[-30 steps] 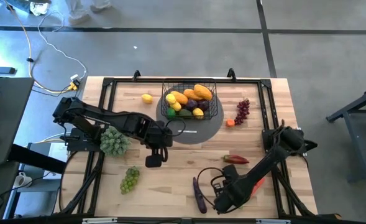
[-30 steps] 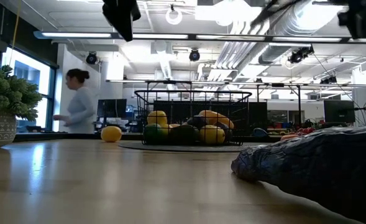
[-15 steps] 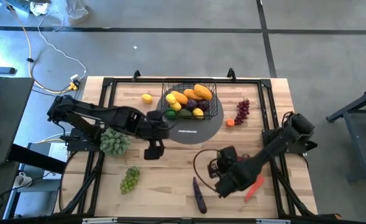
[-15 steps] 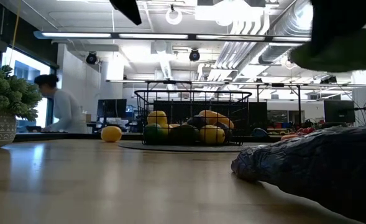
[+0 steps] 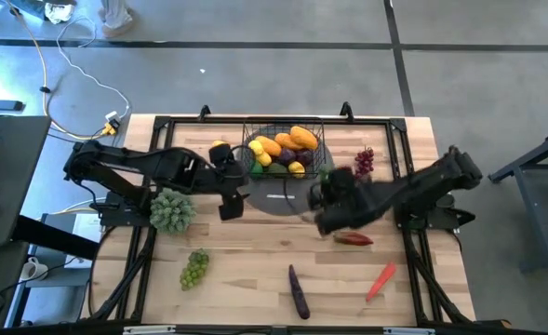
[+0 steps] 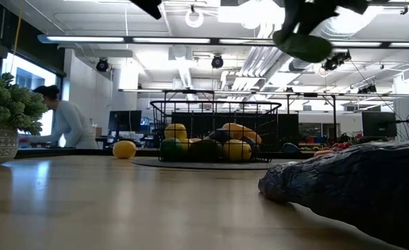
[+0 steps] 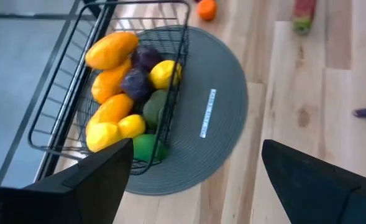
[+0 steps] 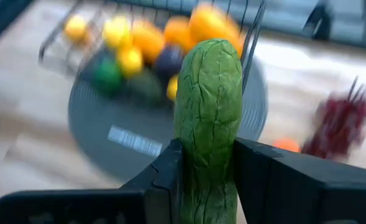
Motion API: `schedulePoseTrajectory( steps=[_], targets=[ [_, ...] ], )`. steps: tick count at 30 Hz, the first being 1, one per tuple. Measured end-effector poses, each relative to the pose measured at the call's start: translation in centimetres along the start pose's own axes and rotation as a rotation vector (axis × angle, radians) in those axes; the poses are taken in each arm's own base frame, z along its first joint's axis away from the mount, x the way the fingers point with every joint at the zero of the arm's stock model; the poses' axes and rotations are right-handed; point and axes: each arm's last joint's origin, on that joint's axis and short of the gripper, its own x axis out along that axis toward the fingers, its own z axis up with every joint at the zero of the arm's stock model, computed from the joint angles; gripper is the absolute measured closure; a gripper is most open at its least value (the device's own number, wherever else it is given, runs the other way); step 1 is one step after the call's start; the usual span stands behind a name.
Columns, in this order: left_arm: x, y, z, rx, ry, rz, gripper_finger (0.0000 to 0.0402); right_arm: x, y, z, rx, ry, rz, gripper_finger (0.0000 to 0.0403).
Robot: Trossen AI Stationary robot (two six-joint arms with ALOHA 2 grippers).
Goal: Build produce basket
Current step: Put the green cucumber into the wire basket
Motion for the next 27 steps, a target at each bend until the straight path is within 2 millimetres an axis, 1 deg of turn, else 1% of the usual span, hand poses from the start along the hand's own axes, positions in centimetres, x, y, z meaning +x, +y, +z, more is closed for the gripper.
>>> schedulePoseTrajectory(
  steps=[5, 10, 12, 16, 21, 27],
  targets=[
    [0.6, 1.3, 0.2, -0.042, 0.013, 0.031, 0.0055, 1.3, -1.6, 4.2, -0.003, -0.137, -0.049, 0.0318],
    [1.1, 2.5, 0.3, -0.096, 0.025, 0.058, 0.0055, 2.8, -2.8, 7.9, -0.028, -0.23, -0.104, 0.0318],
    [1.3, 2.9, 0.3, -0.115, 0.029, 0.07, 0.0055, 3.4, -3.1, 9.3, -0.04, -0.252, -0.111, 0.0318],
    [1.6, 3.9, 0.3, -0.134, 0.039, 0.096, 0.0055, 4.9, -2.9, 11.8, -0.104, -0.269, -0.085, 0.0318],
    [2.0, 5.1, 0.3, -0.159, 0.051, 0.125, 0.0055, 6.5, -2.6, 14.3, -0.2, -0.249, 0.033, 0.0315],
    [2.0, 6.9, 0.2, -0.173, 0.06, 0.167, 0.0055, 8.9, -2.7, 15.8, -0.238, -0.204, 0.113, 0.0315]
  ],
)
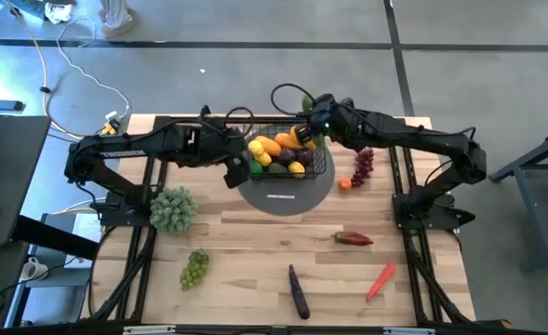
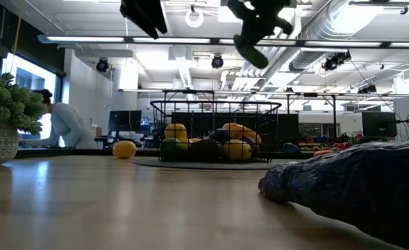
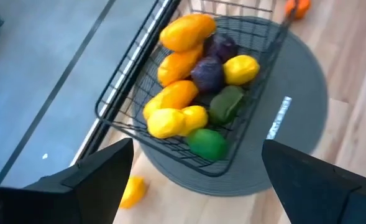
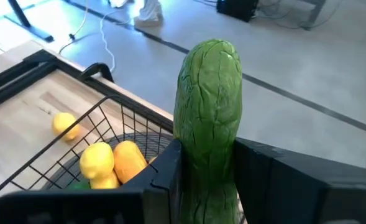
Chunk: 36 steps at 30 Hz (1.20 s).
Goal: Build produce basket
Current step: Put the green cucumber into the wire basket
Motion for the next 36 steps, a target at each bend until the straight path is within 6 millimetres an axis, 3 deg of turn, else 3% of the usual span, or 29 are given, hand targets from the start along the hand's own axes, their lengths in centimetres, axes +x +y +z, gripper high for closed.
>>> schedulePoseTrajectory(
  steps=[8, 20, 28, 36],
  targets=[
    [-0.1, 2.8, 0.0, -0.033, -0.011, 0.118, 0.0055, 3.9, 0.3, -0.4, -0.027, 0.085, 0.089, 0.0314],
    [-1.1, 7.6, -0.5, -0.12, -0.027, 0.284, 0.0055, 8.4, 1.0, -2.8, 0.084, 0.22, 0.018, 0.0313],
    [-0.3, 10.7, -0.8, -0.074, 0.036, 0.362, 0.0055, 10.5, 1.7, -5.1, 0.2, 0.349, -0.038, 0.0313],
    [0.4, 13.8, -1.1, -0.078, 0.036, 0.326, 0.0055, 11.0, 1.5, -6.6, 0.276, 0.46, -0.109, 0.0295]
  ],
)
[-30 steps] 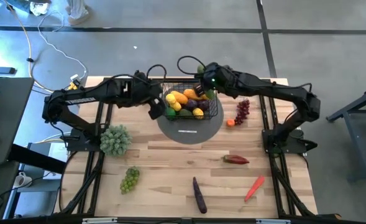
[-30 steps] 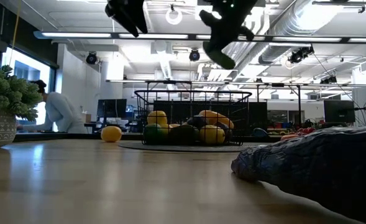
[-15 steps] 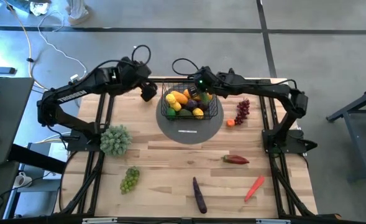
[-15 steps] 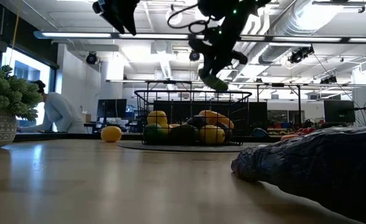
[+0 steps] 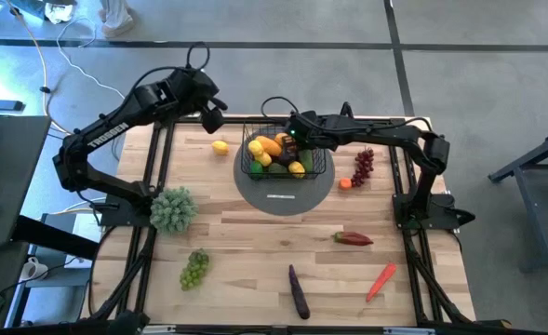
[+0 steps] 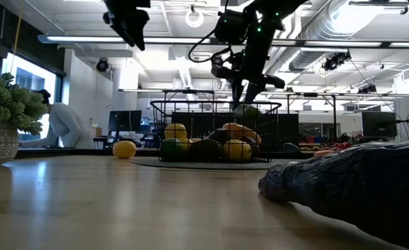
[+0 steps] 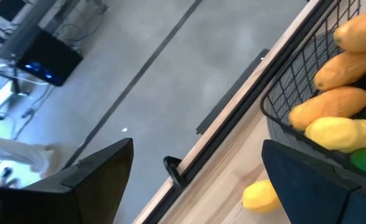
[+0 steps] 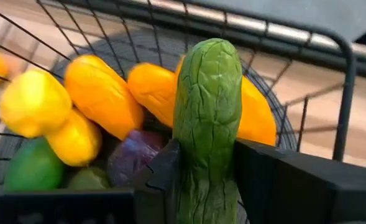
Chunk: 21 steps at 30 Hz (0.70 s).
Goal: Build produce basket
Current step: Put the green cucumber into the wire basket
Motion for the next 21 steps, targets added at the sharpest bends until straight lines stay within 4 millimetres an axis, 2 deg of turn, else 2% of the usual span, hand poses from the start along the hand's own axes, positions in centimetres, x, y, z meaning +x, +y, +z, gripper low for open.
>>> schedulePoseTrajectory(
  steps=[10, 17, 21],
  targets=[
    [2.1, 2.0, -0.4, 0.008, 0.05, -0.029, 0.0055, 1.1, -0.1, -0.7, 0.02, 0.065, -0.038, 0.0255],
    [3.6, 1.9, -0.3, 0.073, 0.094, -0.031, 0.0055, 1.1, 0.0, -0.7, 0.05, 0.074, -0.032, 0.0201],
    [4.6, 1.6, -0.3, 0.137, 0.119, -0.04, 0.0055, 0.5, -0.2, -0.5, 0.05, 0.064, -0.018, 0.0184]
  ],
)
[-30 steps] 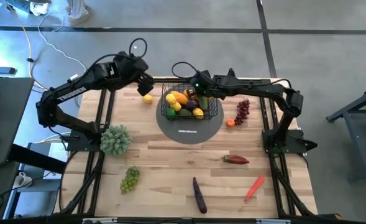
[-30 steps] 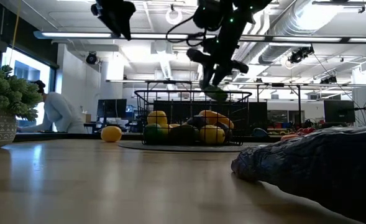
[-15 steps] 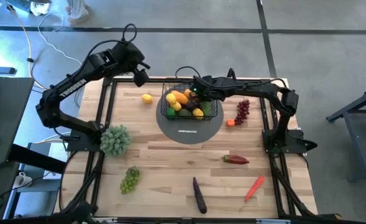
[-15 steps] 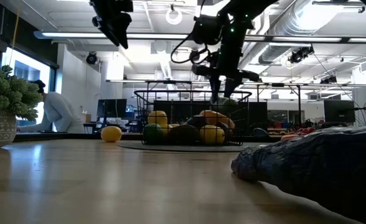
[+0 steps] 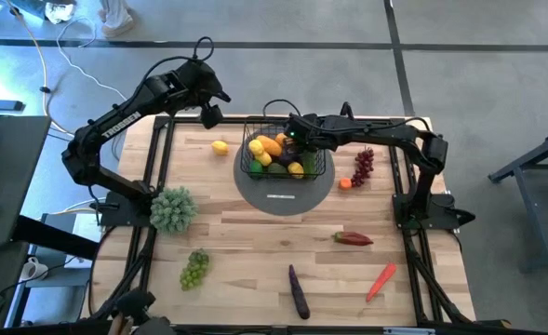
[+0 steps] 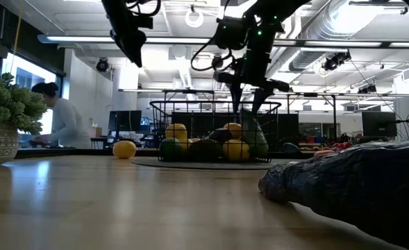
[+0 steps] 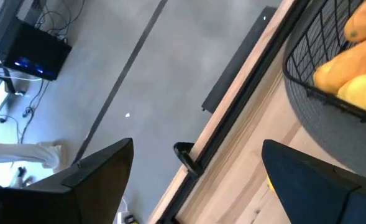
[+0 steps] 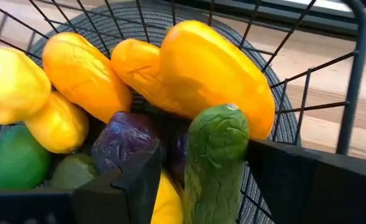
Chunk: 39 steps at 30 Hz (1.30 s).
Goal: Build produce basket
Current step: Put the green cucumber into the wire basket, then put the yellow lemon into the wire basket
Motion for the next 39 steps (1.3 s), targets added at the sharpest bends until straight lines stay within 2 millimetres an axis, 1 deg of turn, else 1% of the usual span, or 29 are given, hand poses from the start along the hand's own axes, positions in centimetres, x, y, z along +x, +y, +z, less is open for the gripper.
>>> schedulePoseTrajectory(
  steps=[4, 8, 11, 14, 18, 23, 26, 30, 35, 39],
  targets=[
    [0.8, -0.2, 0.2, 0.015, 0.022, -0.009, 0.0055, -0.9, -0.2, 0.4, 0.014, -0.021, 0.02, 0.0183],
    [1.7, 0.1, 0.1, 0.064, 0.053, -0.011, 0.0055, -1.9, -0.5, 0.7, 0.01, -0.055, 0.028, 0.0182],
    [2.4, 0.8, -0.4, 0.079, 0.074, -0.049, 0.0055, -2.6, -0.8, 0.9, -0.004, -0.072, 0.035, 0.0182],
    [2.9, 1.7, -1.2, 0.066, 0.073, -0.146, 0.0055, -3.4, -1.1, 1.1, -0.012, -0.097, 0.038, 0.0182],
    [3.3, 2.9, -2.0, 0.052, 0.019, -0.273, 0.0055, -4.2, -1.6, 1.6, -0.027, -0.116, 0.046, 0.0182],
    [3.7, 4.1, -2.6, 0.064, -0.026, -0.339, 0.0055, -5.5, -2.3, 2.1, -0.052, -0.15, 0.057, 0.0182],
    [3.7, 4.1, -2.7, 0.095, -0.063, -0.383, 0.0055, -6.1, -2.8, 2.5, -0.065, -0.176, 0.057, 0.0182],
    [3.7, 3.8, -2.6, 0.113, -0.06, -0.401, 0.0055, -6.6, -3.4, 3.0, -0.085, -0.193, 0.056, 0.0182],
    [3.8, 3.6, -2.5, 0.123, -0.056, -0.403, 0.0055, -6.7, -3.5, 3.1, -0.118, -0.196, 0.052, 0.0182],
    [3.7, 3.0, -2.1, 0.162, -0.066, -0.413, 0.0055, -6.7, -3.5, 3.1, -0.145, -0.197, 0.049, 0.0182]
  ],
)
